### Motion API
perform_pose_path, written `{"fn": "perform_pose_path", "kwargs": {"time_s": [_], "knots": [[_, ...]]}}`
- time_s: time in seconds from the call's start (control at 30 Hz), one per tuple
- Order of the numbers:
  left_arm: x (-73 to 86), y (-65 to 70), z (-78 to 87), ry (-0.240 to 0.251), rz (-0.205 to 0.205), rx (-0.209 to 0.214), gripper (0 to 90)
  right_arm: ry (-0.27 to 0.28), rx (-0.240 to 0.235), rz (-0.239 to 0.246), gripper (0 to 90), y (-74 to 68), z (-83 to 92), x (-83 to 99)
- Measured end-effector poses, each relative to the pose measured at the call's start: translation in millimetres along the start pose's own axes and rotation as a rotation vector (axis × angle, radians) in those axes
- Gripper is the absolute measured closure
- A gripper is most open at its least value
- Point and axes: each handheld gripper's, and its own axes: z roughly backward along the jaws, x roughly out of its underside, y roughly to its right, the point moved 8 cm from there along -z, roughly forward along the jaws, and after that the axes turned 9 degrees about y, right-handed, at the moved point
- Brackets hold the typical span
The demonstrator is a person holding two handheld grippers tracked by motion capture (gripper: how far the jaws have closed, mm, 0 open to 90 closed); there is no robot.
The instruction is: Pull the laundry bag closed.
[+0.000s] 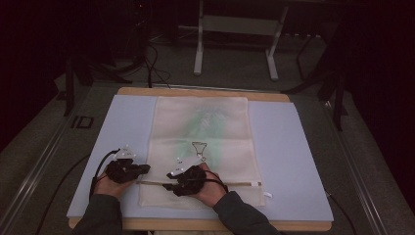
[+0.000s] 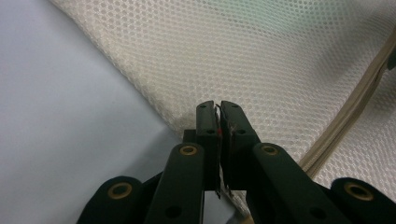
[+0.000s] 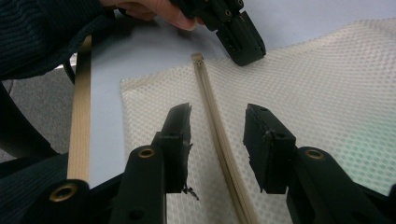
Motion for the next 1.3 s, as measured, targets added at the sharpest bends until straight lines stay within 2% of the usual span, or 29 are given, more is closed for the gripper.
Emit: {"fn": "perform_pose_path", "kwargs": {"time_s": [0.27,0.5,1.3], "knots": [[-0.6,-4.2,4.5,0.021,0.026,-0.005,85.8,-0.005,-0.016,0.009,64.9,-3.5,-14.7,-4.9],[-0.1,-5.4,5.9,0.020,0.025,-0.005,85.7,-0.010,-0.023,0.026,66.4,-6.6,-26.7,-11.4],[-2.6,-9.4,11.8,0.051,0.038,-0.017,84.6,-0.041,-0.039,0.031,73.1,-10.8,-66.4,-21.2]]}}
